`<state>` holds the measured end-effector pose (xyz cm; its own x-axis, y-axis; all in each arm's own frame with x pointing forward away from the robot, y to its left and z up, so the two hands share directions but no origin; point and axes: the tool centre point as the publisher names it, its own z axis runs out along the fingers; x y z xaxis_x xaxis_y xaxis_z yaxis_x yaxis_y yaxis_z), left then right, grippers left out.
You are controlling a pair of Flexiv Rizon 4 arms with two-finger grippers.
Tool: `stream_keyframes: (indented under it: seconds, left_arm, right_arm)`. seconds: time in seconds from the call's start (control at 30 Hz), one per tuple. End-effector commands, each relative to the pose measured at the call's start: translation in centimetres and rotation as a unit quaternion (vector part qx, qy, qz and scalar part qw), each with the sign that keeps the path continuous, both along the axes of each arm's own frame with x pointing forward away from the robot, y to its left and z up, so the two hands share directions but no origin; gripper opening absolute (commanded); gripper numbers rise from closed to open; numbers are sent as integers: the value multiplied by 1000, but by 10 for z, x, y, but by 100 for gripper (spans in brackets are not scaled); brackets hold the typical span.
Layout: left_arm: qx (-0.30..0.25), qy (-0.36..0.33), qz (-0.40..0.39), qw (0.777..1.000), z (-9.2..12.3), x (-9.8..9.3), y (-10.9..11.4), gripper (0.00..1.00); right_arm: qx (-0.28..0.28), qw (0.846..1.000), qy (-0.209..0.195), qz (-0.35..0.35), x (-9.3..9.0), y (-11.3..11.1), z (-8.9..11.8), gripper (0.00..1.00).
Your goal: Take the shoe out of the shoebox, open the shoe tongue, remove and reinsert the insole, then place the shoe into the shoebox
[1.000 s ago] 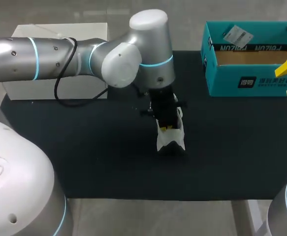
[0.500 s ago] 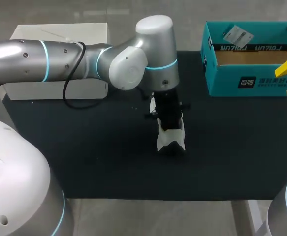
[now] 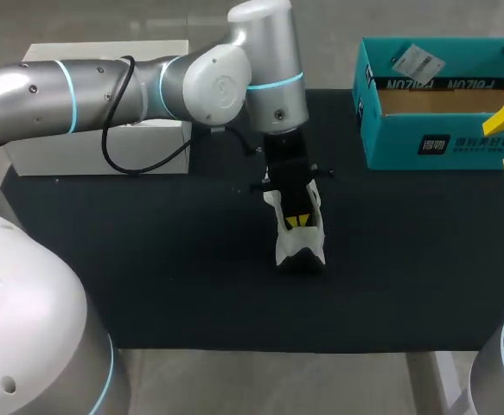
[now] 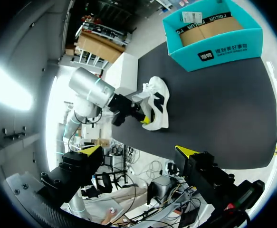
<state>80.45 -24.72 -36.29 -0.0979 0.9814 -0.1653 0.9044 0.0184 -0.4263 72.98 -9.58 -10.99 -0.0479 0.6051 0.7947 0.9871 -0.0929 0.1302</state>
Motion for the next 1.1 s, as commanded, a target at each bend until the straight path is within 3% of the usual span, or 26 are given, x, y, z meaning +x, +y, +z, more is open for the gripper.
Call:
stream_keyframes:
  seconds: [0.03,0.3,0.67,0.93,1.1]
  left_arm:
    - [10,18,-16,1000,-18,0,-10,0]
    - [18,21,-19,999,-41,-6,-11,0]
    - [31,27,-7,999,-64,2,-11,0]
    - [9,-12,11,1000,-50,10,-14,0]
    - [1,-6,-2,1000,-36,3,-15,0]
  right_arm:
    - [-1,1000,0,-1,0,0,0,100]
    - [-1,1000,0,-1,0,0,0,100]
    - [-1,1000,0,-1,0,0,0,100]
    - [-1,1000,0,-1,0,0,0,100]
    - [-1,1000,0,-1,0,0,0,100]
